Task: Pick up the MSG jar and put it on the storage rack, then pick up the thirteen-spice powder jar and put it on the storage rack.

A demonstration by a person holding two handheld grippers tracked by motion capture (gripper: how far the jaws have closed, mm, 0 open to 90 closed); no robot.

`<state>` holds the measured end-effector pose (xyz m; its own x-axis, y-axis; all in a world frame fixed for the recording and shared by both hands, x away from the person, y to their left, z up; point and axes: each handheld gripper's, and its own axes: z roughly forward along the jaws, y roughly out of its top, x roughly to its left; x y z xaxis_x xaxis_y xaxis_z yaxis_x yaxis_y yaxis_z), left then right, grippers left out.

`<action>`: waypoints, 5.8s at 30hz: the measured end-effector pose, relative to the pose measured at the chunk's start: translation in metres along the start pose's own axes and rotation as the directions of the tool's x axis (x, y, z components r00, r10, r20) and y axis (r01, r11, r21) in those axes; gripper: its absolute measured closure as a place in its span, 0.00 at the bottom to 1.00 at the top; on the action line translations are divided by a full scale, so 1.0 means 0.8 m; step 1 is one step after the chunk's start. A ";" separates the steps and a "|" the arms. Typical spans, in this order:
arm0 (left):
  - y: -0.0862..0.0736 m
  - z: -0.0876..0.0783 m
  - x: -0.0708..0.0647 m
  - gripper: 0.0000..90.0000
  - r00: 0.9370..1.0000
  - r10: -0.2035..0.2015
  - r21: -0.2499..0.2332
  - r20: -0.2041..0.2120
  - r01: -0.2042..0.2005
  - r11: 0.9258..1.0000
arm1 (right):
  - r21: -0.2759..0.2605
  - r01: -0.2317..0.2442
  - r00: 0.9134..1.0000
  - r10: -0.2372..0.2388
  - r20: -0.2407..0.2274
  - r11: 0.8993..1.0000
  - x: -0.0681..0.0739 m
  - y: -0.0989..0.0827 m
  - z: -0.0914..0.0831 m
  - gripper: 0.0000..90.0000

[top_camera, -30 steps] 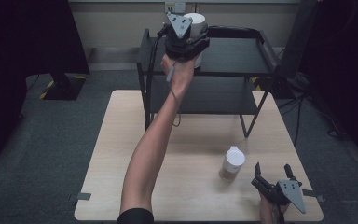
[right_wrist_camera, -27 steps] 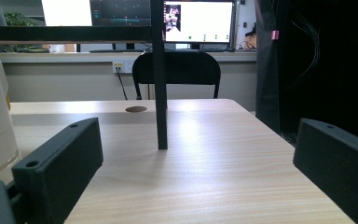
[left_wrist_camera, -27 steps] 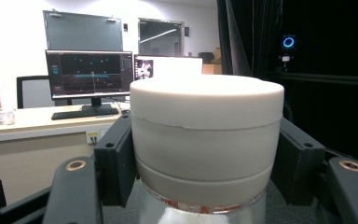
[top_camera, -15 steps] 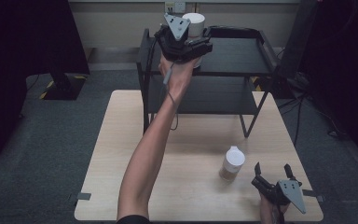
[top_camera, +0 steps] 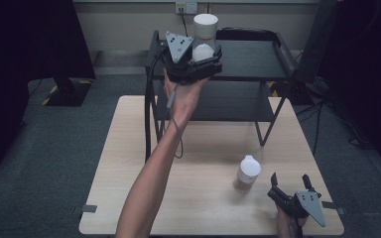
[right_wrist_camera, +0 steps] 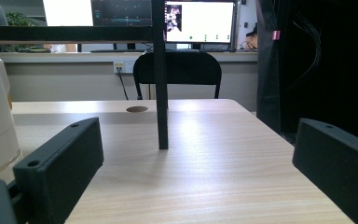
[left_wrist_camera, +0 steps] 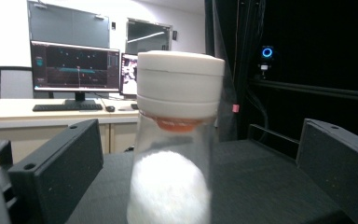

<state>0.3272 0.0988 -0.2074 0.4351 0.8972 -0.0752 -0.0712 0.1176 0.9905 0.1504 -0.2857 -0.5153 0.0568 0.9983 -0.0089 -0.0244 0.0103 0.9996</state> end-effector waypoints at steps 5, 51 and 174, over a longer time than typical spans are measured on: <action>-0.003 -0.026 -0.003 0.00 1.000 0.005 -0.005 0.014 -0.005 1.000 | 0.000 0.001 1.000 -0.001 -0.002 1.000 0.000 0.000 0.000 0.00; -0.287 -0.211 0.013 0.00 0.990 0.073 0.161 -0.120 -0.053 0.986 | -0.001 0.003 1.000 -0.003 0.007 1.000 0.002 0.000 0.000 0.00; -0.365 -0.231 -0.006 0.00 0.941 0.106 0.096 -0.323 -0.079 0.992 | 0.014 -0.006 0.975 0.009 -0.222 1.000 0.082 0.021 0.006 0.15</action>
<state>0.1800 0.1385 -0.5175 0.1121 0.9937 -0.0028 -0.0190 0.0050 0.9998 0.1587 -0.2201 -0.4991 -0.1666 0.9860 -0.0055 -0.0107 0.0038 0.9999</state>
